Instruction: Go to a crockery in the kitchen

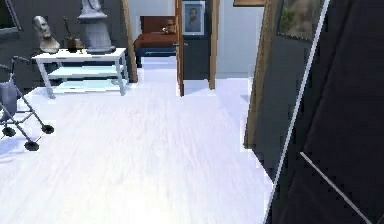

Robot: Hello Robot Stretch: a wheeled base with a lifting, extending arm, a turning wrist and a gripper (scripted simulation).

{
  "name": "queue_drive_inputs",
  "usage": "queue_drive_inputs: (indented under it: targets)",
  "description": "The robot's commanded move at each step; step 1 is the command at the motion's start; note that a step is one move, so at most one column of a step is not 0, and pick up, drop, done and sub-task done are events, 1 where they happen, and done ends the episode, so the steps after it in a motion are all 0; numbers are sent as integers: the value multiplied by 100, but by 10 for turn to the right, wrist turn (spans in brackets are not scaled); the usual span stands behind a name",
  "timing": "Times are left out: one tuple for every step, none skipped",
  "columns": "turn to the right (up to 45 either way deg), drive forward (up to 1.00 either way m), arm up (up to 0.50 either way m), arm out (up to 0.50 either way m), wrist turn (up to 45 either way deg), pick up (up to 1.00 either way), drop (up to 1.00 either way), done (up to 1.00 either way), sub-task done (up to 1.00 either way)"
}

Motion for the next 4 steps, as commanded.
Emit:
queue_drive_inputs:
  targets:
    - [0,95,0,0,0,0,0,0,0]
    - [60,0,0,0,0,0,0,0,0]
    - [0,100,0,0,0,0,0,0,0]
    - [90,0,0,0,0,0,0,0,0]
